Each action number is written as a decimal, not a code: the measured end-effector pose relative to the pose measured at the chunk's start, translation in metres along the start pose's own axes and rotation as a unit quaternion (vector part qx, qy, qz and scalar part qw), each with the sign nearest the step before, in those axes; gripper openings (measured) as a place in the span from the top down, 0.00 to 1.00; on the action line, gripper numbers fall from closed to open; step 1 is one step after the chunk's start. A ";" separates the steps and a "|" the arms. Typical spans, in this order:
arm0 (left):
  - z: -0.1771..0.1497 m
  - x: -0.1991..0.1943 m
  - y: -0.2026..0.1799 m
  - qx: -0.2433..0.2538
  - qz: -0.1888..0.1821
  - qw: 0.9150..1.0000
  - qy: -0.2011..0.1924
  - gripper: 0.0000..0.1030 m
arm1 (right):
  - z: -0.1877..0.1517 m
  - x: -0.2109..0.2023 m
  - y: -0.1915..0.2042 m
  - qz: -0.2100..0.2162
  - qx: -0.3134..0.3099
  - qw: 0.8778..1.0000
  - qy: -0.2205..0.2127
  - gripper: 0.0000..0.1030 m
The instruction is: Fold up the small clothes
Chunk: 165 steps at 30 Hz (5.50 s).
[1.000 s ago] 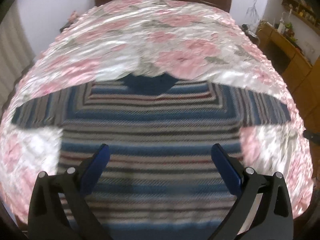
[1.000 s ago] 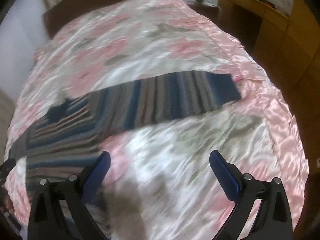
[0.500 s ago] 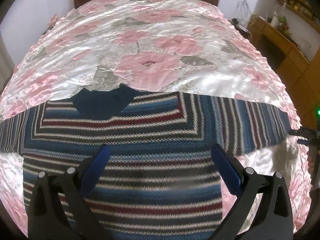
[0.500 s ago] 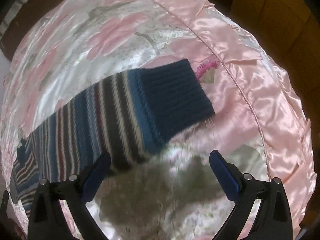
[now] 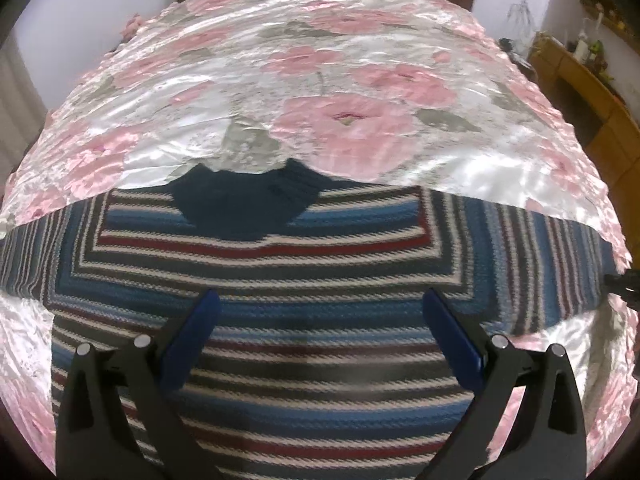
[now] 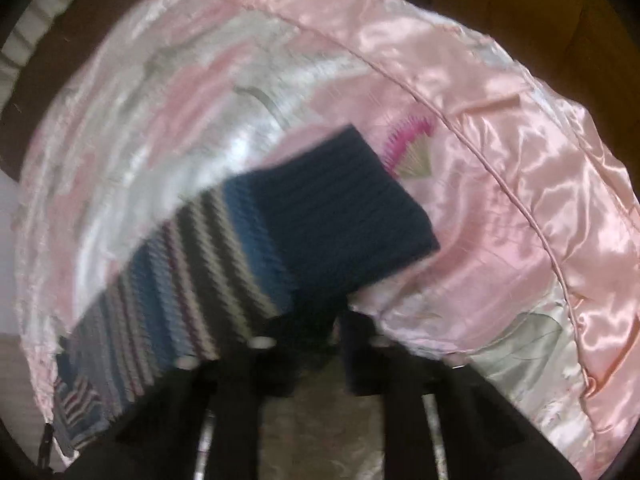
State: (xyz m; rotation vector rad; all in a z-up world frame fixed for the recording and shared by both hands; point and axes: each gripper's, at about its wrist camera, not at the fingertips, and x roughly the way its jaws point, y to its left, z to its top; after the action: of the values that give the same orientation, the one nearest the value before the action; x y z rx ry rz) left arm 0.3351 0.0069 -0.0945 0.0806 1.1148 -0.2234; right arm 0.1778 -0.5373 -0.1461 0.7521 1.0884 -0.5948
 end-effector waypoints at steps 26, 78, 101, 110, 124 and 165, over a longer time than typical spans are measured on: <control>-0.013 0.003 0.087 -0.060 0.020 0.998 0.018 0.02 | -0.204 0.004 0.325 0.118 -0.375 0.919 0.007 0.81; 0.023 0.025 0.088 -0.075 -0.138 0.987 -0.021 0.93 | -0.210 -0.021 0.200 0.138 -0.255 0.956 0.032 0.42; -0.034 0.095 0.152 -0.114 -0.113 0.986 0.048 0.72 | -0.195 0.056 0.248 0.115 -0.206 0.966 0.105 0.67; -0.059 0.028 0.242 -0.137 -0.072 0.988 0.010 0.26 | -0.227 -0.007 0.256 0.092 -0.263 0.960 0.029 0.47; -0.064 0.004 0.471 -0.308 0.064 0.949 0.026 0.24 | -0.273 0.014 0.331 0.095 -0.332 0.936 0.070 0.29; 0.002 -0.038 0.425 -0.270 -0.063 0.949 -0.148 0.89 | -0.287 0.034 0.336 0.081 -0.347 0.931 0.078 0.25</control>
State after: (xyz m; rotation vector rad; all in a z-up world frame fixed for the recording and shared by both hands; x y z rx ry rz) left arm 0.4137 0.4260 -0.0801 -0.5009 0.8495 -0.0346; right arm 0.2816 -0.1073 -0.1725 0.2623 1.2615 0.0144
